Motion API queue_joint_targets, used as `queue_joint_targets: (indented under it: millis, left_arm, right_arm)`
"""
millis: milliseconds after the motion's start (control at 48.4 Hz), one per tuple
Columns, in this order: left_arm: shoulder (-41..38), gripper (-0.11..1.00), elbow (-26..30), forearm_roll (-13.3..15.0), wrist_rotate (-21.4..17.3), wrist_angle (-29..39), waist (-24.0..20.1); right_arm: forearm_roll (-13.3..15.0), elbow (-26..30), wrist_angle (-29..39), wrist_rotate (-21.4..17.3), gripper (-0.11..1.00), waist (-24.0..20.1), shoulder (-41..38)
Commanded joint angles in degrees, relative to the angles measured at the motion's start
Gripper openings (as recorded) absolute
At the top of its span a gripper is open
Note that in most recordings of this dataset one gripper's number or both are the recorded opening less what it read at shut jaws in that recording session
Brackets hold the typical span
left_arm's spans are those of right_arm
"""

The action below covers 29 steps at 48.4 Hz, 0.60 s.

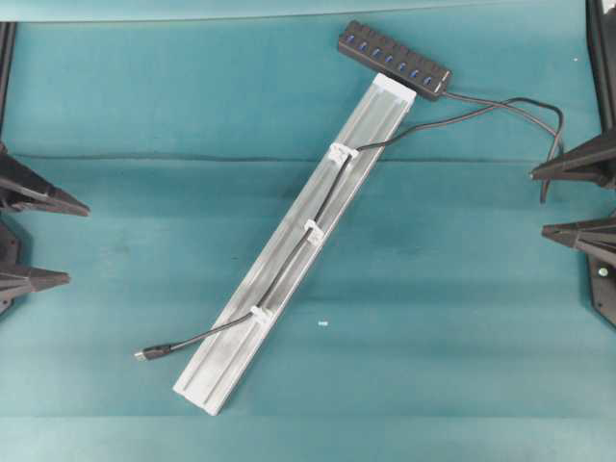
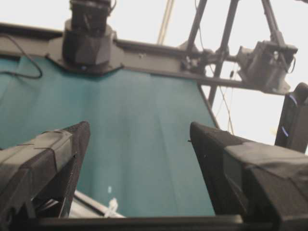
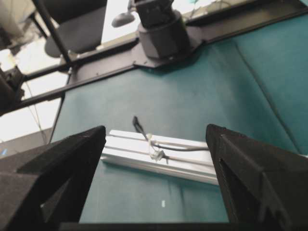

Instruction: Pass the USB cable through three rings with both arms.

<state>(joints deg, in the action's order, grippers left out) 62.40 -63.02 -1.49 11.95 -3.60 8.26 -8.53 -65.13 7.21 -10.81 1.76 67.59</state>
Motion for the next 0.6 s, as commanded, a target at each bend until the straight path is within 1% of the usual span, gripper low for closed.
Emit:
queue_joint_targets:
  millis: [0, 103, 578]
  left_arm:
    - [-0.35, 0.91, 0.44, -0.18, 0.00, -1.41, -0.18]
    - [-0.44, 0.91, 0.09, -0.18, -0.62, -2.46, -0.18]
    - [-0.53, 0.91, -0.70, -0.18, 0.00, -6.24, -0.18]
  right_arm:
    - [-0.09, 0.00, -0.44, 0.09, 0.90, 0.00, -0.35]
    - [-0.09, 0.09, -0.53, 0.26, 0.90, -0.53, -0.44]
    - [0.09, 0.00, 0.62, 0.35, 0.90, -0.62, -0.35]
